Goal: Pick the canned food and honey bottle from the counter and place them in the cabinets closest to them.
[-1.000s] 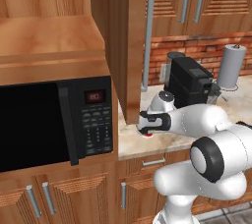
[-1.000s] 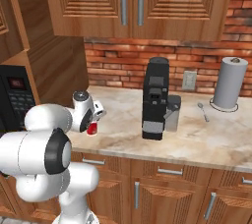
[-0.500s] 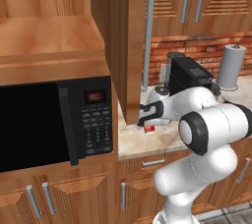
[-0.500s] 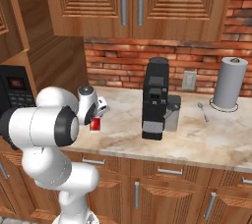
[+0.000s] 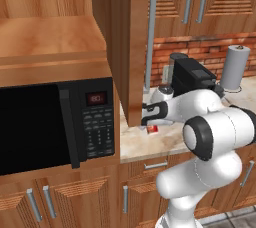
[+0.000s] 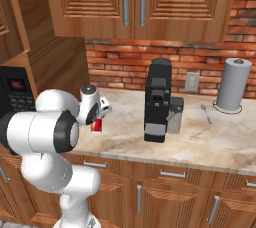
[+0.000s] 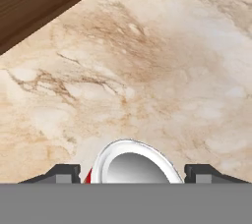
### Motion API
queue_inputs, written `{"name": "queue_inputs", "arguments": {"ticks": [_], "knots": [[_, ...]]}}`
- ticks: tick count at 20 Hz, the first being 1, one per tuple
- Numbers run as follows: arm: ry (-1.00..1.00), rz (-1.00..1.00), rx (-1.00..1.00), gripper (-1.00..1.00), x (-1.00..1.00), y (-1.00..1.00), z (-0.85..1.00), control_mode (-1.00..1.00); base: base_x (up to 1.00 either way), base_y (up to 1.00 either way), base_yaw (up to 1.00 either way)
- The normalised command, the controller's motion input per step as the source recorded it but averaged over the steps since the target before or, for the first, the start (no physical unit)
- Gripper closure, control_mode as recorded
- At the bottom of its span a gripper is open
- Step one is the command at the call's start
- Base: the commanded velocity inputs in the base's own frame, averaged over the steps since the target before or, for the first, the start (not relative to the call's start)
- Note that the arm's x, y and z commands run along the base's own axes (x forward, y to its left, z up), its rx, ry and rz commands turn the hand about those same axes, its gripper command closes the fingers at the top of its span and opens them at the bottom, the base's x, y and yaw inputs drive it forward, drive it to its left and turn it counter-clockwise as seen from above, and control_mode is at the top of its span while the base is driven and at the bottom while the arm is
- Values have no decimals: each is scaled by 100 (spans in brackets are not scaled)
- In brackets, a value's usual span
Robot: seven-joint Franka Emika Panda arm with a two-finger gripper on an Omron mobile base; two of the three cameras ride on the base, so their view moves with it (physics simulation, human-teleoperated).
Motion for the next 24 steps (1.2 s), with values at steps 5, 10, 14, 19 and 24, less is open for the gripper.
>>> {"name": "queue_inputs", "arguments": {"ticks": [5, 10, 14, 19, 24], "knots": [[0, -4, 9, 100, -29, -21, 60, -100, 0, 0, 0], [-2, -1, 10, 100, -47, -34, 70, -100, 0, 0, 0], [-5, 0, 8, 100, -73, -38, 69, -100, 0, 0, 0], [-14, 2, 8, 100, -89, -30, 73, -100, 0, 0, 0], [-17, 6, 4, 100, -94, -22, 67, -100, 0, 0, 0]]}}
